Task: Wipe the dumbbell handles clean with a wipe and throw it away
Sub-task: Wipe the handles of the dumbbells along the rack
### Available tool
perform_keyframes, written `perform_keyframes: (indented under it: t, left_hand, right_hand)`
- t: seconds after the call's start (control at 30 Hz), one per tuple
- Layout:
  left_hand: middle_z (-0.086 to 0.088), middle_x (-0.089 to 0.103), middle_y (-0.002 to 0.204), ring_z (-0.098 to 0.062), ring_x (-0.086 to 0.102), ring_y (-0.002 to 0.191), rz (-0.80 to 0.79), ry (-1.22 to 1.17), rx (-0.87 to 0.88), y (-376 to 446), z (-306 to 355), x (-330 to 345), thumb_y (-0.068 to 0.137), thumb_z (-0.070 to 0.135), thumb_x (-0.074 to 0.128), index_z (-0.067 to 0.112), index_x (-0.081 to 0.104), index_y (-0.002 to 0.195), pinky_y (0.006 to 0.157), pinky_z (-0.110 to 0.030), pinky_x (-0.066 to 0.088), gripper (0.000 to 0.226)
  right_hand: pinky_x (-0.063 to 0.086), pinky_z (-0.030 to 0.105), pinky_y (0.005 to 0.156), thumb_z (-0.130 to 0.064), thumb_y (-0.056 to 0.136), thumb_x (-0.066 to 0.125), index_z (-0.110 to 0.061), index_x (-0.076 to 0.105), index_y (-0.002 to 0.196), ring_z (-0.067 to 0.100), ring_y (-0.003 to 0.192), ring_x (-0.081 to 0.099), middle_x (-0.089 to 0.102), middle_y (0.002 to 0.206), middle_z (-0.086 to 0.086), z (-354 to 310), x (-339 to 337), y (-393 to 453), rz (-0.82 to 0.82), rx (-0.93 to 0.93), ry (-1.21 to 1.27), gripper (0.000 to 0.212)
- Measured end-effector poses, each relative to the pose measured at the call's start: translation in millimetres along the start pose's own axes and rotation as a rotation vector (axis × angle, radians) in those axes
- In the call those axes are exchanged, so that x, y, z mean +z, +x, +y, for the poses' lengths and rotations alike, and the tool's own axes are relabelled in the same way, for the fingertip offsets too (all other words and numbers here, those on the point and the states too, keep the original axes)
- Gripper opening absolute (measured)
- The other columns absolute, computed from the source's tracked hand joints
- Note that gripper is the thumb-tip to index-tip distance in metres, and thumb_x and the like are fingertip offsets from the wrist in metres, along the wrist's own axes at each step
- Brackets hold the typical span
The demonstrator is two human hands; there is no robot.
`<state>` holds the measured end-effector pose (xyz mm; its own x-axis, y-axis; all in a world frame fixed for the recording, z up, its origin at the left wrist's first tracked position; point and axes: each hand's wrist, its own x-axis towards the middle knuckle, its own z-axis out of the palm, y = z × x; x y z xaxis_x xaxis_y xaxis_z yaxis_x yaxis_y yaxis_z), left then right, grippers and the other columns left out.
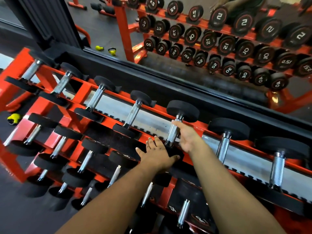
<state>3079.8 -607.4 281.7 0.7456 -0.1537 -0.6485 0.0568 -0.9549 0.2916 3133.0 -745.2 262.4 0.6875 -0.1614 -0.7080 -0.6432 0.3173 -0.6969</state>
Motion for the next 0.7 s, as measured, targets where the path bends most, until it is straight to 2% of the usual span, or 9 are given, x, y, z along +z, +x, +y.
perform_keyframes:
  t: [0.1, 0.17, 0.23, 0.33, 0.43, 0.53, 0.7]
  left_hand:
    - [-0.021, -0.013, 0.168, -0.034, -0.007, 0.157, -0.003, -0.01, 0.002, 1, -1, -1, 0.089, 0.079, 0.046, 0.006, -0.021, 0.157, 0.119, -0.07, -0.005, 0.12]
    - [-0.021, -0.013, 0.168, -0.034, -0.007, 0.157, 0.002, -0.005, 0.001, 2, -1, 1, 0.088, 0.08, 0.046, 0.006, -0.021, 0.157, 0.119, -0.07, -0.005, 0.121]
    - [-0.021, -0.013, 0.168, -0.034, -0.007, 0.157, 0.005, -0.001, -0.001, 3, -1, 1, 0.088, 0.08, 0.046, 0.006, -0.021, 0.157, 0.119, -0.07, -0.006, 0.121]
    - [-0.021, -0.013, 0.168, -0.034, -0.007, 0.157, 0.002, -0.001, 0.001, 2, -1, 1, 0.089, 0.079, 0.047, 0.006, -0.02, 0.157, 0.118, -0.071, -0.005, 0.12]
    - [-0.02, -0.012, 0.168, -0.033, -0.007, 0.157, 0.002, -0.019, 0.0, 2, -1, 0, 0.088, 0.078, 0.049, 0.007, -0.02, 0.157, 0.118, -0.07, -0.006, 0.12]
    - [-0.02, -0.013, 0.168, -0.033, -0.007, 0.157, 0.011, -0.025, 0.004, 3, -2, 2, 0.088, 0.079, 0.049, 0.007, -0.021, 0.157, 0.118, -0.071, -0.006, 0.122]
    - [-0.02, -0.013, 0.168, -0.033, -0.007, 0.157, 0.012, -0.014, 0.005, 2, -1, 2, 0.088, 0.08, 0.048, 0.007, -0.021, 0.157, 0.118, -0.071, -0.006, 0.122]
  right_hand:
    - [0.051, 0.046, 0.101, -0.035, 0.091, 0.069, -0.009, 0.069, 0.117, 0.029, 0.101, 0.067, 0.073, 0.103, 0.012, 5, 1, -6, -0.032, 0.01, 0.02, 0.037]
    - [0.055, 0.042, 0.09, -0.036, 0.092, 0.067, -0.012, 0.071, 0.113, 0.027, 0.092, 0.069, 0.076, 0.097, 0.011, 8, -15, -7, -0.053, 0.003, -0.002, 0.032]
    - [0.056, 0.039, 0.081, -0.035, 0.093, 0.067, -0.014, 0.071, 0.112, 0.026, 0.088, 0.07, 0.077, 0.099, 0.012, 10, -25, -7, -0.069, -0.001, -0.014, 0.029]
    - [0.057, 0.039, 0.082, -0.038, 0.091, 0.069, -0.012, 0.072, 0.111, 0.027, 0.089, 0.071, 0.076, 0.099, 0.012, 11, -13, -8, -0.075, 0.04, -0.042, 0.033]
    - [0.053, 0.031, 0.066, -0.032, 0.093, 0.068, -0.01, 0.072, 0.109, 0.021, 0.074, 0.069, 0.076, 0.089, 0.008, 13, -5, -15, -0.066, 0.079, -0.125, 0.028]
    - [0.051, 0.025, 0.057, -0.026, 0.094, 0.068, -0.008, 0.071, 0.11, 0.014, 0.06, 0.065, 0.075, 0.081, 0.006, 19, -19, -19, -0.046, 0.018, -0.17, 0.024]
    - [0.054, 0.037, 0.076, -0.023, 0.093, 0.07, -0.006, 0.072, 0.107, 0.024, 0.074, 0.066, 0.076, 0.095, 0.016, 22, -18, -20, -0.035, -0.017, -0.23, 0.022]
